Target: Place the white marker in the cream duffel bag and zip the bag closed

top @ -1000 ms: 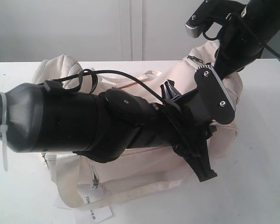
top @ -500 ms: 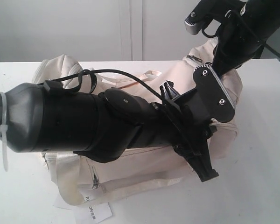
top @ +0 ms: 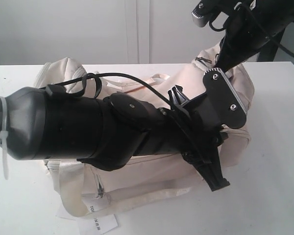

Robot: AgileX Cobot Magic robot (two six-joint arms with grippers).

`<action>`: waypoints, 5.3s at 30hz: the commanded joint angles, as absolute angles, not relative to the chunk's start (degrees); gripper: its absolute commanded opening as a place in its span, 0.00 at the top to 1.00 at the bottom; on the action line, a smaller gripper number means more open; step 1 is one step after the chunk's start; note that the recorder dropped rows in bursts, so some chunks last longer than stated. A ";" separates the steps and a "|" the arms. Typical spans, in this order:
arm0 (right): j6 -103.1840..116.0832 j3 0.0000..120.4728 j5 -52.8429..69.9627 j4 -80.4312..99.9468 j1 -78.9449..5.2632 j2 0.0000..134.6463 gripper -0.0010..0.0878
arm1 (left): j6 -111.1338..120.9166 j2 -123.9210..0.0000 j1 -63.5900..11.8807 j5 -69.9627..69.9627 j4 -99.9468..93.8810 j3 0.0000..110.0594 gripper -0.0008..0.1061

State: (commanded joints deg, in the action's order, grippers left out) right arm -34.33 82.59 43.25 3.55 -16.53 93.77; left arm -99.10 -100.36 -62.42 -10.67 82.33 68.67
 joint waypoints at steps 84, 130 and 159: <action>-34.33 82.71 10.64 1.97 -16.53 99.67 0.99 | -99.10 -100.36 -62.42 -7.71 82.11 68.67 0.99; -13.46 88.17 47.99 -4.84 -8.32 94.27 0.25 | -98.97 -94.68 -64.29 -12.03 99.95 68.67 0.30; -17.69 87.94 62.64 -10.50 -7.47 97.97 0.98 | -99.11 -89.72 -66.42 -27.73 99.95 61.37 0.37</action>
